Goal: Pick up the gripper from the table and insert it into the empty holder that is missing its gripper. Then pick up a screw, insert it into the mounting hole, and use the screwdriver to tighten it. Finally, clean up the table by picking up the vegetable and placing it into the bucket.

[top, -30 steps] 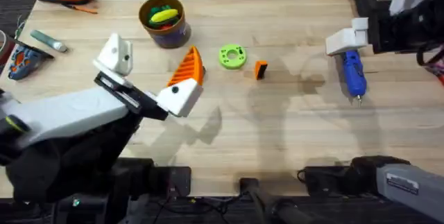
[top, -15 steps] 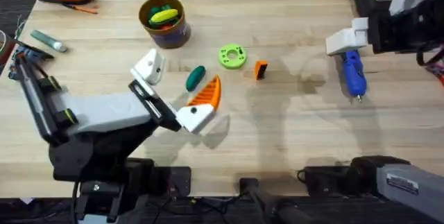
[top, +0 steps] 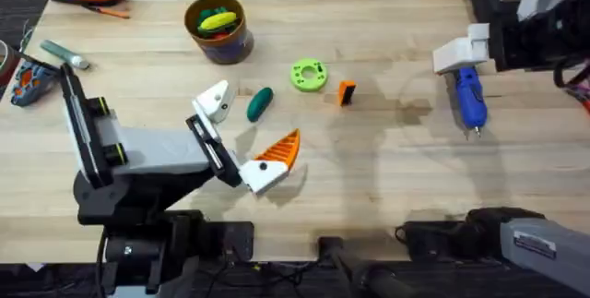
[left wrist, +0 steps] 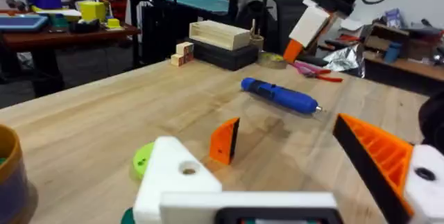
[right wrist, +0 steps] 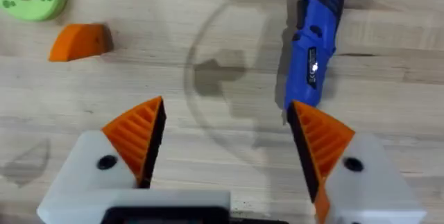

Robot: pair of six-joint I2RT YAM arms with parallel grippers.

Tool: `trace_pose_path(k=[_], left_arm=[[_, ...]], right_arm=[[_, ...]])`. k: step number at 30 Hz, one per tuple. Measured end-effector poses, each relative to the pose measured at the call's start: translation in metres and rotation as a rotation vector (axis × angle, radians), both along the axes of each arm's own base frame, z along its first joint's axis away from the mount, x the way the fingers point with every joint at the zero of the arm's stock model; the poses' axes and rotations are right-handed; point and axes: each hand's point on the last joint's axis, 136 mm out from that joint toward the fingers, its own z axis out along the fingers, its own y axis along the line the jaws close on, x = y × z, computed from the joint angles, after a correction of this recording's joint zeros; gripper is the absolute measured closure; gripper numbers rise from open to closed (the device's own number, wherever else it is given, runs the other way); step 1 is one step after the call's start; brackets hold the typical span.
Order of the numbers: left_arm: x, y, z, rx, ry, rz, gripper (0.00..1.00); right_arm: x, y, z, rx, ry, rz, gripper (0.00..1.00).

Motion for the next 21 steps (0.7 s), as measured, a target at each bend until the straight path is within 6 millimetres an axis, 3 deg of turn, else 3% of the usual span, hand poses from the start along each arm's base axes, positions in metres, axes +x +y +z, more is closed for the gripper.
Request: trace_pose_path(k=[11, 21], left_arm=[[-0.01, -0.007, -0.028, 0.09, 0.024, -0.07, 0.015], [-0.024, -0.014, -0.029, 0.184, -0.134, -0.158, 0.015]], right_arm=[[0.0, 0.0, 0.0, 0.0, 0.0, 0.0, 0.007], [0.0, 0.0, 0.0, 0.0, 0.0, 0.0, 0.007]])
